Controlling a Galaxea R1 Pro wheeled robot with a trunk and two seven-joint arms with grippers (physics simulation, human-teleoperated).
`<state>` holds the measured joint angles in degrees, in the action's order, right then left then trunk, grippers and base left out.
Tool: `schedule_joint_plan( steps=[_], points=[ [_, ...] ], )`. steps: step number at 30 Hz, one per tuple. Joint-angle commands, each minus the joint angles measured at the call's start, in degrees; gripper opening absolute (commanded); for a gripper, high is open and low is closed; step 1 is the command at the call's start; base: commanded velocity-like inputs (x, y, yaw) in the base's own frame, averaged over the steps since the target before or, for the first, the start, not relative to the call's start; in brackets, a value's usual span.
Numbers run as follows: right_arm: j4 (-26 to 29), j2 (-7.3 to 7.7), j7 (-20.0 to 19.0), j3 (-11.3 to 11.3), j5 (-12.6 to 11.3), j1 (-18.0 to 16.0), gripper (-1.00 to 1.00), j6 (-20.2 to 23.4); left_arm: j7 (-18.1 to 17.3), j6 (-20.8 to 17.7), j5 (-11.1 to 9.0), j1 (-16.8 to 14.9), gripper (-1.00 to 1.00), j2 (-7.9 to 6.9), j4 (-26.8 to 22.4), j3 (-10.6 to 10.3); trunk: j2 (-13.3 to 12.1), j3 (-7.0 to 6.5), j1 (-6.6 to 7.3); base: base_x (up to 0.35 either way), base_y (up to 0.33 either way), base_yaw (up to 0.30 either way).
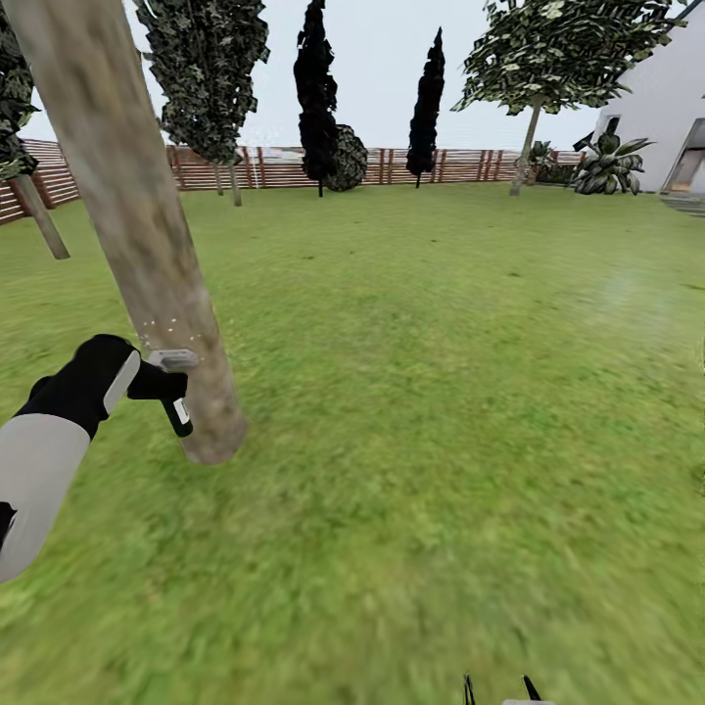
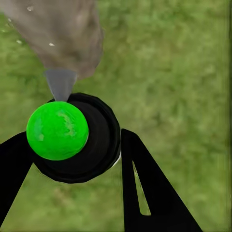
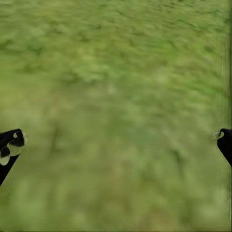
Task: In the garden, pick up the pesticide atomizer on the floor and spray pesticide onto both trees until each tree trunk is fully covered.
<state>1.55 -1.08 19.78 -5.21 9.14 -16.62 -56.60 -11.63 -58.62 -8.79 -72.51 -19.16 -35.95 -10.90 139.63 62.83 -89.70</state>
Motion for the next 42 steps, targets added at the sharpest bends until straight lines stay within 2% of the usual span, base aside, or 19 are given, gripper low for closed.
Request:
schedule_joint_plan(
  steps=[1,16,24,25,28,29,30,31,35,37,40,42],
  points=[
    [0.01,-0.01,0.0,-0.01,0.0,0.0,1.0,0.0,0.0,0.0,0.0,0.0,-1.0,0.0,0.0,0.0,0.0,0.0,0.0,0.092,-0.275,0.044],
    [-0.05,-0.04,0.0,-0.06,0.0,0.0,1.0,0.0,-0.01,0.0,0.0,0.0,-1.0,0.0,0.07,0.0,0.0,0.0,0.0,0.043,-0.275,0.258],
    [-0.05,-0.04,0.0,-0.06,0.0,0.0,1.0,0.0,0.03,0.05,0.0,0.12,-1.0,-0.14,0.65,0.0,0.0,0.0,0.0,0.002,-0.275,0.062],
    [-0.05,-0.05,0.0,-0.06,0.0,0.01,1.0,0.0,0.06,0.25,-0.01,0.97,-1.0,-0.16,0.76,0.0,0.0,0.0,0.0,0.049,-0.275,0.226],
    [-0.05,-0.06,0.0,-0.06,0.0,0.0,1.0,0.0,0.19,1.05,0.0,7.97,-1.0,-0.1,0.34,0.31,0.0,0.0,0.0,0.089,-0.273,0.222],
    [-0.05,-0.06,0.0,-0.06,0.0,0.01,1.0,0.0,0.17,1.88,-0.03,10.45,-1.0,-0.09,0.31,0.52,0.0,0.0,0.0,0.164,-0.243,0.065],
    [-0.05,-0.06,0.0,-0.06,0.0,0.01,1.0,0.0,0.17,2.65,-0.02,11.45,-1.0,-0.07,0.36,0.59,0.0,0.0,0.0,0.189,-0.224,0.041],
    [-0.05,-0.06,0.0,-0.06,0.06,0.01,1.0,-0.01,0.19,5.05,-0.21,13.4,-1.0,0.08,0.65,0.67,0.0,0.0,0.0,0.216,-0.178,0.014],
    [-0.05,-0.02,0.0,-0.02,0.08,0.01,1.0,-0.01,0.19,6.71,-0.66,16.4,-1.0,0.39,0.55,0.7,0.0,0.0,0.0,0.064,-0.048,0.003],
    [-0.05,0.02,0.0,0.01,0.09,0.01,1.0,0.0,0.13,7.61,-0.79,20.18,-1.0,0.44,0.75,0.78,0.0,0.0,0.0,0.004,-0.003,0.0],
    [-0.05,0.03,0.0,0.03,0.09,0.0,1.0,0.0,-0.05,13.14,-0.83,23.45,-1.0,0.44,1.01,0.79,0.0,0.0,0.0,0.067,0.0,0.0],
    [-0.05,0.03,0.0,0.03,0.09,0.01,1.0,0.0,-0.37,14.0,-1.36,24.5,-1.0,0.5,1.56,0.81,0.0,0.0,0.0,0.271,0.0,0.0]
  ],
)
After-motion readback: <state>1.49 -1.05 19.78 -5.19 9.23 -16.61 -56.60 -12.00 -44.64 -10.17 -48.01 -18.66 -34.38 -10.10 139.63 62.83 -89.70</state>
